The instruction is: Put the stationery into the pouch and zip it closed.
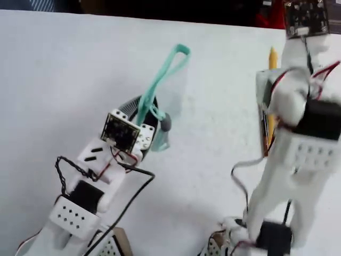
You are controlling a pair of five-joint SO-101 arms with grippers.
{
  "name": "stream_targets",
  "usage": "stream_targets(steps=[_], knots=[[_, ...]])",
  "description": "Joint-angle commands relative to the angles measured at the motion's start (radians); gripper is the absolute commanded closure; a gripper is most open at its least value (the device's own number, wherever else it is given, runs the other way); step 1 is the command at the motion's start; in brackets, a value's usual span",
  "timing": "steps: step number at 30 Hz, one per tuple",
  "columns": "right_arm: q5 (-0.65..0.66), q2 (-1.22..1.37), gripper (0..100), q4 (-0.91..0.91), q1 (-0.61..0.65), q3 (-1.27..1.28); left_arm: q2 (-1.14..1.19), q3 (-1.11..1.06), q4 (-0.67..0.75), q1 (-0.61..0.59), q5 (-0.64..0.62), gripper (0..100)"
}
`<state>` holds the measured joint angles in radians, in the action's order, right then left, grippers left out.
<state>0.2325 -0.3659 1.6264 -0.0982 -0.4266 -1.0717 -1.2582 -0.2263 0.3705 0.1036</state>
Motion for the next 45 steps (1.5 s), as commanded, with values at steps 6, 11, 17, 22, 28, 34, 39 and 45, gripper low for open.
stream_targets(steps=[6, 11, 17, 22, 28, 34, 39, 45], knots=[[-0.23, -0.291, 98.1, -0.367, 0.286, 0.203, 0.021, -0.04, -0.012, -0.007, 0.012, 98], [-0.229, -0.332, 98.1, -0.634, 0.437, 0.287, 0.021, -0.04, -0.011, -0.005, 0.012, 98], [-0.226, -0.268, 98.1, -1.026, 0.492, 0.456, 0.021, -0.04, -0.011, -0.005, 0.012, 98], [-0.23, -0.165, 98.1, -1.15, 0.493, 0.465, 0.021, -0.04, -0.008, -0.007, 0.012, 98], [-0.229, -0.124, 98.1, -1.256, 0.486, 0.427, 0.021, -0.04, -0.006, -0.007, 0.012, 98], [-0.233, -0.033, 98.1, -1.282, 0.452, 0.471, 0.021, -0.04, -0.006, -0.008, 0.014, 98], [-0.229, -0.025, 98.1, -1.297, 0.426, 0.535, 0.021, -0.04, -0.006, -0.008, 0.014, 98], [-0.227, -0.087, 98.1, -1.237, 0.426, 0.629, 0.021, -0.04, -0.006, -0.008, 0.014, 98]])
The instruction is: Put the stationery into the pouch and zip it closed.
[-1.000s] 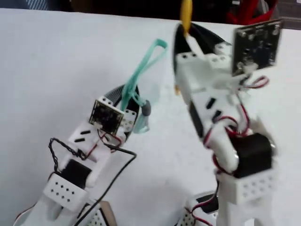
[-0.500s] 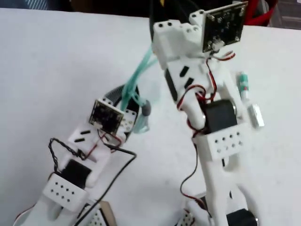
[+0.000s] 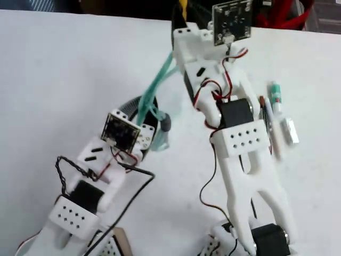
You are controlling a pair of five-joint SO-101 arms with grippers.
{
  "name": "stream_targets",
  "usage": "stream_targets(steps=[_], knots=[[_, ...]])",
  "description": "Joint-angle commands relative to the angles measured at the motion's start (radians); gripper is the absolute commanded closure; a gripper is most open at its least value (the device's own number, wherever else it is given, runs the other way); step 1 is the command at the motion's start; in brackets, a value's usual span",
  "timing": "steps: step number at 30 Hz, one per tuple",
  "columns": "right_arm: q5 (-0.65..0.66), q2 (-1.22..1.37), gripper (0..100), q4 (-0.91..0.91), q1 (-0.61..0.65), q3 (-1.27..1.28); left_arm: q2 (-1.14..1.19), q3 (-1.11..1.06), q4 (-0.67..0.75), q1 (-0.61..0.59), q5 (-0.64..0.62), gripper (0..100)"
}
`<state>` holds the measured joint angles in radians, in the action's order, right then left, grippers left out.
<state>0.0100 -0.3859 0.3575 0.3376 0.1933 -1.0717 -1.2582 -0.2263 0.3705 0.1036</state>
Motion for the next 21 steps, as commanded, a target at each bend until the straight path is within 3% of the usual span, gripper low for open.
stream_targets(steps=[1, 6, 12, 18, 21], knots=[[-0.005, -0.087, 98.1, 0.067, -0.007, 0.02, 0.021, -0.04, -0.006, -0.008, 0.014, 98], [-0.002, -0.186, 97.8, 0.219, 0.044, 0.029, 0.021, -0.038, -0.005, -0.008, 0.014, 97], [0.097, -0.202, 96.7, 0.318, 0.07, 0.031, 0.021, -0.044, -0.012, -0.038, 0.003, 86], [0.107, -0.213, 77.4, 0.397, 0.082, 0.025, 0.021, -0.052, -0.006, -0.044, 0.003, 87], [0.094, -0.217, 76.2, 0.417, 0.074, 0.023, 0.021, -0.052, -0.006, -0.045, 0.003, 87]])
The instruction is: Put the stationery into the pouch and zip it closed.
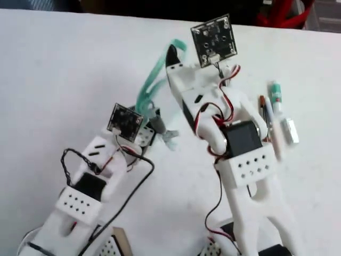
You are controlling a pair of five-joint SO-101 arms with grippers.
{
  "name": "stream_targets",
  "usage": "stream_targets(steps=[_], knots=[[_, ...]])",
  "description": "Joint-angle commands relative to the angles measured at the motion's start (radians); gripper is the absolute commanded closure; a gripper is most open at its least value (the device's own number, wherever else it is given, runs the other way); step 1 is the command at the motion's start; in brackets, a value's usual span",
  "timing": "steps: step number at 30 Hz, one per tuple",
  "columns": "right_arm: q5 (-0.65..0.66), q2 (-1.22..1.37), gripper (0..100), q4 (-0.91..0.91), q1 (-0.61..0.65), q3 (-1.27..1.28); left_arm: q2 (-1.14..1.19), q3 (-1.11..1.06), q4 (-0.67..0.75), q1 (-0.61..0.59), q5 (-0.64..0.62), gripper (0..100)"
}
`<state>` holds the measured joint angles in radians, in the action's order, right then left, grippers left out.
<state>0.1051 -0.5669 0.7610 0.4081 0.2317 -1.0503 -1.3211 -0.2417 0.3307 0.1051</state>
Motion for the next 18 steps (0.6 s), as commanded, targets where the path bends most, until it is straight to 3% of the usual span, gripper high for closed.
stream_targets(steps=[1, 5, 10, 15, 18], knots=[[-0.002, -0.047, 76.2, 0.015, 0.002, -0.015, -0.001, 0.011, 0.009, -0.005, 0.002, 87], [0.0, -0.136, 76.2, 0.021, -0.025, -0.026, -0.001, 0.011, 0.009, -0.005, 0.002, 87], [0.0, -0.179, 76.2, 0.076, -0.179, -0.104, -0.002, 0.011, 0.009, -0.005, 0.002, 87], [0.014, -0.038, 76.2, 0.202, -0.372, -0.21, -0.002, 0.011, 0.006, 0.002, 0.002, 87], [0.123, 0.088, 76.2, 0.291, -0.475, -0.318, -0.002, 0.011, 0.005, 0.001, 0.002, 87]])
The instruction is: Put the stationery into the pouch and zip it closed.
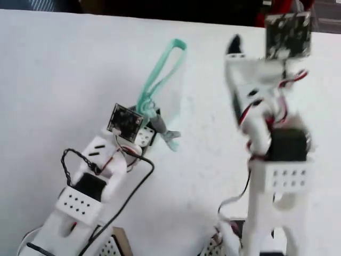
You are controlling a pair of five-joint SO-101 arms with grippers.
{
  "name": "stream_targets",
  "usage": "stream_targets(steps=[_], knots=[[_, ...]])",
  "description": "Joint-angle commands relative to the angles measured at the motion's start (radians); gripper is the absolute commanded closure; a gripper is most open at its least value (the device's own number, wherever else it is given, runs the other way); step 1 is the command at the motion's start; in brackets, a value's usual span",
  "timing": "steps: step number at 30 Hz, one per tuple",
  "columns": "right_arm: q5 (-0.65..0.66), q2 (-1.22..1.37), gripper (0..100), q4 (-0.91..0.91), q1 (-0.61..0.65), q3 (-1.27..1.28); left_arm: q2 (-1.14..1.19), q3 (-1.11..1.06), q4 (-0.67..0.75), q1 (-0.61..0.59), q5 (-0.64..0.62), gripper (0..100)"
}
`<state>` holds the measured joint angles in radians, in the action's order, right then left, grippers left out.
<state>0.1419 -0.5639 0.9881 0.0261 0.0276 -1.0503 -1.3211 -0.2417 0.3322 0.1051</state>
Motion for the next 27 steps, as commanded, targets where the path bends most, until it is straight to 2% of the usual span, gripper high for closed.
stream_targets(steps=[1, 4, 8, 18, 22, 27], knots=[[0.135, 0.13, 76.2, 0.096, -0.127, -0.15, -0.002, 0.011, 0.005, -0.002, 0.002, 87], [0.302, 0.28, 76.2, 0.186, -0.228, -0.256, -0.002, 0.011, 0.005, -0.001, 0.002, 87], [0.42, 0.489, 76.2, 0.303, -0.346, -0.373, -0.002, 0.011, 0.005, 0.001, 0.002, 87], [0.445, 0.92, 76.2, 0.372, -0.516, -0.517, -0.002, 0.011, 0.003, -0.002, 0.002, 87], [0.45, 1.05, 80.8, 0.364, -0.521, -0.522, -0.002, 0.011, 0.003, 0.001, 0.002, 87], [0.543, 1.161, 83.3, 0.338, -0.49, -0.522, -0.002, 0.009, 0.003, 0.001, 0.002, 87]])
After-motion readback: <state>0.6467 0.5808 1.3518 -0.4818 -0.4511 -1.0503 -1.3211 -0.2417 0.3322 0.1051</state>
